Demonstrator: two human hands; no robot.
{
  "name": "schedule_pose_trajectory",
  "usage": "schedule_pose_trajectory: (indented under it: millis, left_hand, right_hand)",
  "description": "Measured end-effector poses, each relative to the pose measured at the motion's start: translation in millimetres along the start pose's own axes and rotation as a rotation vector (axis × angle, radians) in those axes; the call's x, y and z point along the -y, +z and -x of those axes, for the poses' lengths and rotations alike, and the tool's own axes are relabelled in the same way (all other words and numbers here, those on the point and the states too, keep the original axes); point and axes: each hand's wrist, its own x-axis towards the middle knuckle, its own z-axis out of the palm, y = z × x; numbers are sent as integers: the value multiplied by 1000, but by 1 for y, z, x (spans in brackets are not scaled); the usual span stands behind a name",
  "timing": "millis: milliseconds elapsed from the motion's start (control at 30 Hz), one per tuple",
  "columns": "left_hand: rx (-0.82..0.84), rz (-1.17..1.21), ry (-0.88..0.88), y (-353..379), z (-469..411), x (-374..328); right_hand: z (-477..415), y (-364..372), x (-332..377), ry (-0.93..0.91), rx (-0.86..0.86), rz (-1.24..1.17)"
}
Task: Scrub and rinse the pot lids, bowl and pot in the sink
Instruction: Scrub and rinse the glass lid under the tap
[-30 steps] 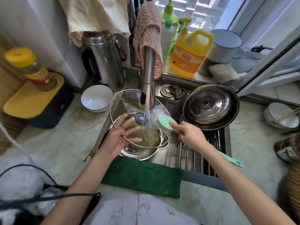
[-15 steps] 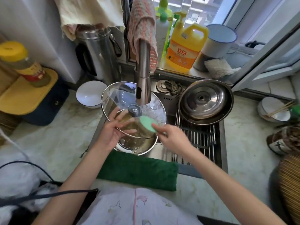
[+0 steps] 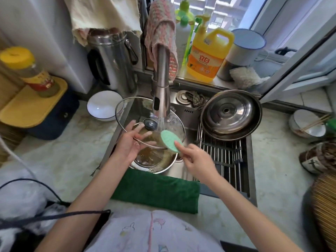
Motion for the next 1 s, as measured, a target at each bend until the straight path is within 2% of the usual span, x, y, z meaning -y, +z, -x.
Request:
schedule_pose_trajectory:
  millis: [67,100,133,233,300,367,433,533,600,667,767,900,1000]
  left_hand:
    - [30,-16,-11,-1,1,1]
    - [49,-22,-22,0,3,2]
    - [65,-20,-39,1,5,3]
    - [121,55,-96,-1,9,7]
    - [139,103,-135,-1,11,10]
    - [165,109,-171,1,12,13]
    - [177,65,-190,5,12,18]
    - [181,-7,-186,17,14,22]
    - [204,2,-167,24,14,24]
    - [223,4,-154,26,14,24]
    - [262,-79,-118,18,8,22]
    - [320,-171,-186,16,4,11]
    - [180,-251,-137,22,2,6]
  right_hand:
    - [-10,-9,-29,196,5,97]
    - [-13,-13,-39,292,-3,49]
    - [-17,-16,-46,362,-31,-76]
    - [-27,-19,-50,570,-153,-672]
    - [-30,-25,-46,739,-139,-1032]
    - [-29,-29,-41,785,-57,-1314]
    - [-32,-29,-40,746,2,-1590]
    - [-34,-28,-35,634,-145,-1846]
    - [-29,-28,-37,596,-240,-1944]
    - [-23,-31,-38,586,-200,-1975]
    - [-16,-37,-33,577,-67,-1827]
    - [-17,-35,-27,629,-50,-1744]
    - [-15,-31,-26,689,-178,-1634]
